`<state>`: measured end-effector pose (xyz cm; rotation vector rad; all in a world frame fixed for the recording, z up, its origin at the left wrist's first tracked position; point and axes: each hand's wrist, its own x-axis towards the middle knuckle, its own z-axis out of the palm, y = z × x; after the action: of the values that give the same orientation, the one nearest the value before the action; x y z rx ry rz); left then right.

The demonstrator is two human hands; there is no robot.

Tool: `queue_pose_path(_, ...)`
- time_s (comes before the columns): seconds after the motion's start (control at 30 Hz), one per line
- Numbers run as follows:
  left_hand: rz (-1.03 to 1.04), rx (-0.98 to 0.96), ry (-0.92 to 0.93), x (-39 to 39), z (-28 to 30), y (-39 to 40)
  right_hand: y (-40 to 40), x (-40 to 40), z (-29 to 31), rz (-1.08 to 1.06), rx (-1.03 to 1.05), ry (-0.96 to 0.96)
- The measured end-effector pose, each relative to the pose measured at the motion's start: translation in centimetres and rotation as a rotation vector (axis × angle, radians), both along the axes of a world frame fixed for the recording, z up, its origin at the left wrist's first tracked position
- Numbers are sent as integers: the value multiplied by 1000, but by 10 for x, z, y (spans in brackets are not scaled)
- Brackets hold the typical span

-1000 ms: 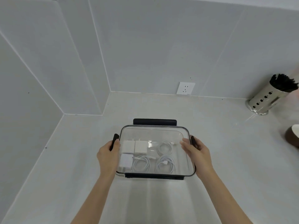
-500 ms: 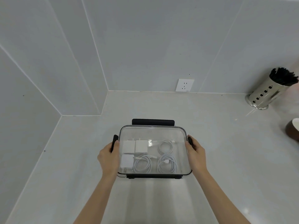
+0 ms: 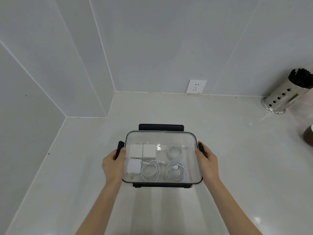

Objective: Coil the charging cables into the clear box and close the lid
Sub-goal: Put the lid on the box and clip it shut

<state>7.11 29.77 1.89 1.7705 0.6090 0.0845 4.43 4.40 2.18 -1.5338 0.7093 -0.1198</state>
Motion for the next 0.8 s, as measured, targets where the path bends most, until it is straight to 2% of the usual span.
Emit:
queue_pose_path(0.13,109,-205,15,-3,-4,3,-2,-3,-4,-86,84,-24)
queue_pose_path(0.2,160,-226,-1,-5,-5,2,-5,-5,-6,-155,150,-26)
queue_pose_path(0.3,184,-149,-45,-5,-5,1,-6,-9,-9,-202,172,-32)
queue_pose_path(0.4,145,-41,-25,-7,-5,-1,1,-10,-10,-137,-64,4)
queue_pose_path(0.5,123,-21,-25,-9,-1,-2,5,-12,-10,18,-270,59)
queue_pose_path(0.67,83,83,-44,-10,3,-3,2,-10,-8,166,-464,105)
queue_pose_path(0.8,66,152,-31,-9,3,-3,0,-5,-13,219,-534,157)
